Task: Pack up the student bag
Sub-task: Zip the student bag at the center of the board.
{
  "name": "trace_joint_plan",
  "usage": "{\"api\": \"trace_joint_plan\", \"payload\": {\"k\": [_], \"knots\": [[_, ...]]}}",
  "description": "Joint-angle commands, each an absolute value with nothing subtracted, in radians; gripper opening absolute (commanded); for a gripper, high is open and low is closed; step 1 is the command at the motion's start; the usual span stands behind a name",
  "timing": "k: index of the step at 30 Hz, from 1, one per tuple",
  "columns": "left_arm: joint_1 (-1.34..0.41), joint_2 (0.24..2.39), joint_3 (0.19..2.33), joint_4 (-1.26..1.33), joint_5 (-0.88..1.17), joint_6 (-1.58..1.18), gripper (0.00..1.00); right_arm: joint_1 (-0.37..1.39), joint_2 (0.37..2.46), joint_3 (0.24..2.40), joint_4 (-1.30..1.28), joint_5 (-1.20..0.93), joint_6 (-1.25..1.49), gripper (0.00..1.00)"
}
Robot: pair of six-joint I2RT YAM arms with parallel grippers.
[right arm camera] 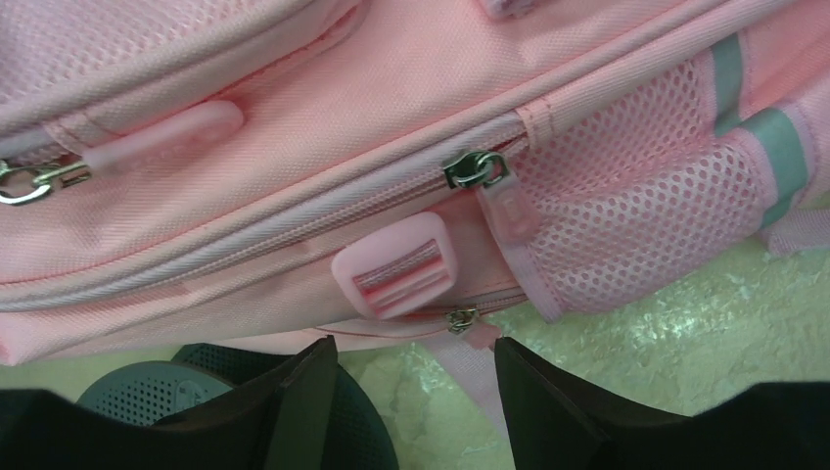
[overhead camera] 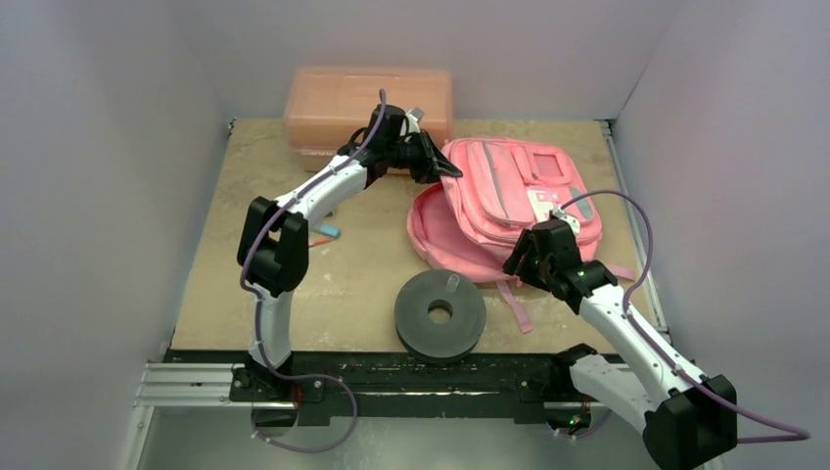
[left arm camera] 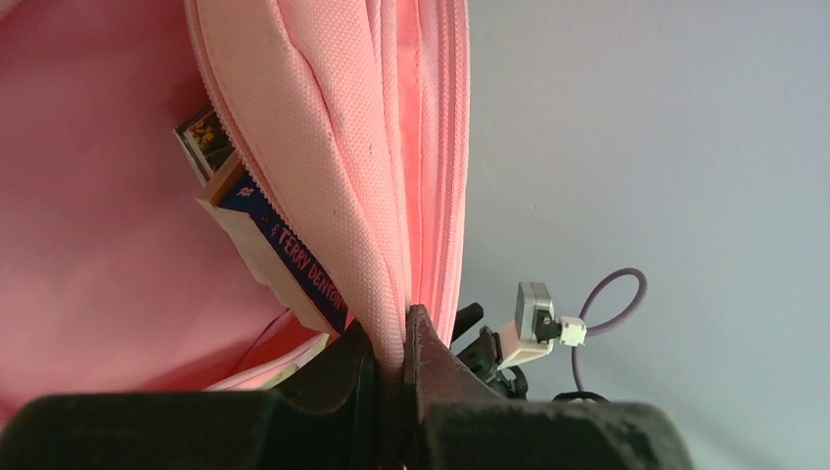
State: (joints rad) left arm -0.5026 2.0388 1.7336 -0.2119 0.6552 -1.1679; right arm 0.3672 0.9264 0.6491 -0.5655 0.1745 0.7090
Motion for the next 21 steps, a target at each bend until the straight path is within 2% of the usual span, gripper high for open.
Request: {"api": "trace_joint_plan", "payload": {"k": [1, 2, 5, 9, 10, 12, 18, 21], "knots": [[-0.444, 2.030, 1.799, -0.139, 0.657, -1.208, 0.00, 0.367, 0.905, 0.615, -0.529, 0.187, 0.753, 0.73], [-0.443, 2.032, 1.800, -0.136, 0.661, -1.213, 0.00, 0.366, 0.904, 0.597, -0.494, 0.180, 0.740, 0.78], [-0.443, 2.038, 1.800, -0.128, 0.678, -1.227, 0.00, 0.365, 0.899, 0.547, -0.385, 0.137, 0.676, 0.79], [-0.443, 2.035, 1.796, -0.130, 0.683, -1.228, 0.00, 0.365, 0.877, 0.487, -0.203, 0.079, 0.633, 0.71], [-0.443, 2.033, 1.796, -0.131, 0.684, -1.227, 0.00, 0.366, 0.883, 0.480, -0.177, 0.062, 0.638, 0.64], [-0.443, 2.030, 1.797, -0.132, 0.686, -1.225, 0.00, 0.365, 0.909, 0.478, -0.183, 0.092, 0.654, 0.58], [-0.442, 2.035, 1.798, -0.137, 0.694, -1.224, 0.00, 0.366, 0.987, 0.444, -0.130, 0.105, 0.666, 0.61], [-0.441, 2.033, 1.798, -0.143, 0.699, -1.217, 0.00, 0.365, 0.987, 0.452, -0.128, 0.100, 0.633, 0.58]]}}
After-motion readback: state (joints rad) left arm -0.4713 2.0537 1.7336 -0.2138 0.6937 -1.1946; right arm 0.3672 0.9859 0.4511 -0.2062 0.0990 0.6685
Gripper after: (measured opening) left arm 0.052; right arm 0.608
